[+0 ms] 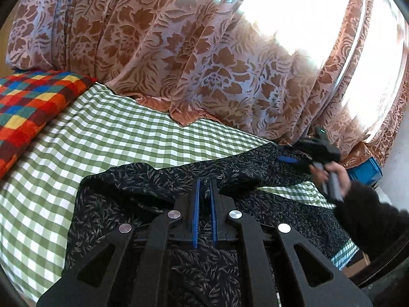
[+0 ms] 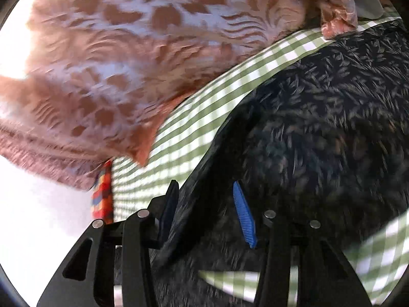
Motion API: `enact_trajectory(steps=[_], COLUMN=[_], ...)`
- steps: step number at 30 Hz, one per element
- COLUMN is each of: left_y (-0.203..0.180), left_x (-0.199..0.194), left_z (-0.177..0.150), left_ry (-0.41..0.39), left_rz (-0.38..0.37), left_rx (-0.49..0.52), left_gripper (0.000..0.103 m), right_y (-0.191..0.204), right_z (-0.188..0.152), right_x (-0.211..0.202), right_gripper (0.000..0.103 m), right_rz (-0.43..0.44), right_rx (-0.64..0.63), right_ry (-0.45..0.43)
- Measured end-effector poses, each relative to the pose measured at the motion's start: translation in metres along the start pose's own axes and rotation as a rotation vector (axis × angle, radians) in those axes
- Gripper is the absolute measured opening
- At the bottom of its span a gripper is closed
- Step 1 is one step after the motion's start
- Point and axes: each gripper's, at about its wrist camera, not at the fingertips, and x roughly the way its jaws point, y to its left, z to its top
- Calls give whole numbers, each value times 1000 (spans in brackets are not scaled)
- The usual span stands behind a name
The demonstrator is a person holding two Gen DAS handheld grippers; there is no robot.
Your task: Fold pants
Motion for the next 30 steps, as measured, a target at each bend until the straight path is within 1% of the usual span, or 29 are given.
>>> enact_trajectory(steps=[1,2,3,4,6,7,9,11,12,14,16,18,20,22,24,26,27,30], left_y=[1,3,4,7,12,14,17,20,24,32,38,43,43,45,47,52,50,50], left_x=[-1,-2,-2,-1,1,2,5,8,9,11,21,31,39,35,23,6,1,-17], left_z=[0,0,0,0,0,0,6,17,30,53,85,107,118,115,101,78,68,28], left_ry=[-1,-1,1,5,14,16,10,-10,-34,-73,-109,-112,-122,-125,-136,-134,-131,-103], left_rz=[-1,-2,-1,5,8,9,29,74,123,186,281,324,378,371,366,346,346,342], left_rx=[-3,-8,-10,-12,-24,-27,-33,-21,-5,4,54,80,120,111,103,55,48,26], left_gripper=[6,6,6,6,6,6,6,6,6,6,6,6,6,6,6,6,6,6], right_y=[0,0,1,2,3,6,12,19,21,29,34,41,45,44,40,33,27,10], right_z=[5,11,15,19,28,31,31,27,25,20,13,-2,-24,-51,-85,-120,-141,-183], right_x=[5,10,14,18,26,28,25,15,8,-12,-31,-54,-76,-95,-111,-119,-120,-115], right_gripper=[45,42,35,32,9,6,5,5,5,5,5,5,5,5,5,5,5,5], right_rz=[-8,-19,-32,-40,-60,-79,-96,-78,-63,-24,16,72,122,165,198,219,219,178], right_rx=[9,7,5,8,-1,-19,-69,-94,-102,-128,-152,-190,-238,-282,-321,-343,-351,-364], right_ry=[-2,-11,-17,-19,-23,-25,-38,-55,-65,-96,-119,-134,-136,-130,-104,-62,-26,51])
